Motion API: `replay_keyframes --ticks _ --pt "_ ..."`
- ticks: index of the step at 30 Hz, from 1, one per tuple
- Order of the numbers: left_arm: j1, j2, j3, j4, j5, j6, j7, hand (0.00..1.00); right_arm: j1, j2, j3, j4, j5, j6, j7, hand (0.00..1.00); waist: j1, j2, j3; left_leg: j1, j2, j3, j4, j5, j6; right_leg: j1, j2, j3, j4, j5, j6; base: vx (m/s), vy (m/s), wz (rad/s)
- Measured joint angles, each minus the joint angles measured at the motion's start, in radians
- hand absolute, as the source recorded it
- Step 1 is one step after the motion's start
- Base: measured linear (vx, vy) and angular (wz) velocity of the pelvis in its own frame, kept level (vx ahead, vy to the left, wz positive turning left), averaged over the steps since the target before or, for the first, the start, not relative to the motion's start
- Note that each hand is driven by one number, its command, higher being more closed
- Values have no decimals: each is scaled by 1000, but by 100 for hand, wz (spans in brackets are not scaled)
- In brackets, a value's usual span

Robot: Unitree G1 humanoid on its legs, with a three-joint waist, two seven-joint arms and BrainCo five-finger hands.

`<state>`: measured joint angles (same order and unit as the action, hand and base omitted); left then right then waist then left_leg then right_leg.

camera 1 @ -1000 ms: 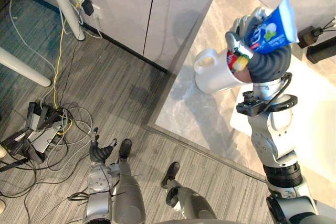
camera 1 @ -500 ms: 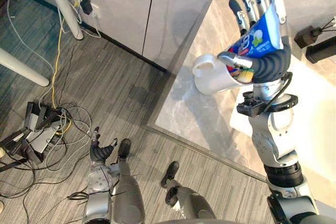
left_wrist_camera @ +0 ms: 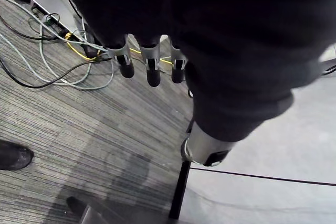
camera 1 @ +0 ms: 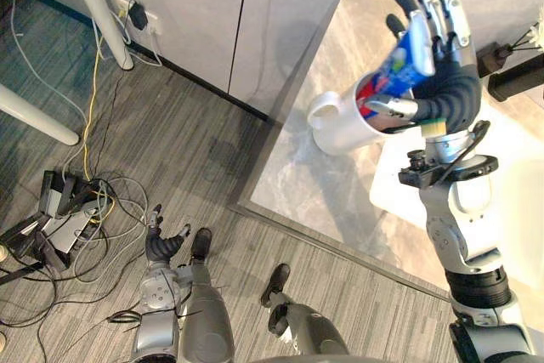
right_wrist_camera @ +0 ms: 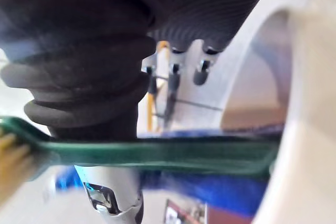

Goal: Organize washtable

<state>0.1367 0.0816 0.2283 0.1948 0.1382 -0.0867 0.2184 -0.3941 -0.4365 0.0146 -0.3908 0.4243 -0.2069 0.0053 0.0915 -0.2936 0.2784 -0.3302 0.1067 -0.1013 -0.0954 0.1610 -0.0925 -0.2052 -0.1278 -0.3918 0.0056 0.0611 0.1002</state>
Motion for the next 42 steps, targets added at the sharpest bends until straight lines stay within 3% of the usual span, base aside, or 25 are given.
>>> replay_keyframes --ticks 4,8,18,22,24,28,33,38,42 --pt "6 0 0 0 0 0 -1 0 0 -31 -51 2 6 0 0 0 -2 -1 -8 13 -3 6 0 0 1 8 -4 5 0 0 0 2 8 -2" --pt "34 1 0 5 0 0 -3 0 0 -56 -83 2 7 -2 0 0 -26 4 -69 16 -5 11 0 0 1 9 -6 8 -1 0 0 6 3 -2" --pt "49 0 -5 70 -10 -6 -21 0 1 -94 -113 1 18 -11 0 0 -25 34 -154 33 -6 23 -7 -4 3 26 -9 9 -4 -34 1 -16 -1 -1" --pt "64 0 -8 78 -11 -6 -21 0 1 -94 -145 1 20 -17 -4 0 -25 30 -180 33 -6 24 -6 3 3 27 -10 8 -4 -36 3 40 -6 1" --pt "63 1 -9 89 -10 -6 -21 0 1 -94 -181 2 39 -18 -6 0 -27 25 -195 33 -10 25 0 11 8 28 -13 7 -5 -35 3 77 0 4" --pt "62 0 -10 93 -10 -6 -16 0 55 -89 -371 3 50 -29 -29 0 -35 24 -217 52 -18 23 0 11 8 49 -20 6 -5 -34 4 52 8 4" --pt "68 -4 2 167 13 -4 6 0 277 7 -651 -44 33 -54 -120 0 -80 56 -268 88 -20 40 -7 -10 9 71 -26 15 5 -42 8 -26 10 -8" --pt "100 -53 39 200 33 -4 8 0 516 104 -852 -112 -131 -52 -246 0 -92 115 -320 124 -14 82 -7 -19 14 81 -29 44 10 -65 14 -32 7 -23" --pt "123 -91 73 207 52 -4 21 0 644 276 -891 -98 -352 39 -384 0 -97 144 -341 158 3 119 -7 -21 12 98 -23 46 10 -65 14 6 -14 -22"
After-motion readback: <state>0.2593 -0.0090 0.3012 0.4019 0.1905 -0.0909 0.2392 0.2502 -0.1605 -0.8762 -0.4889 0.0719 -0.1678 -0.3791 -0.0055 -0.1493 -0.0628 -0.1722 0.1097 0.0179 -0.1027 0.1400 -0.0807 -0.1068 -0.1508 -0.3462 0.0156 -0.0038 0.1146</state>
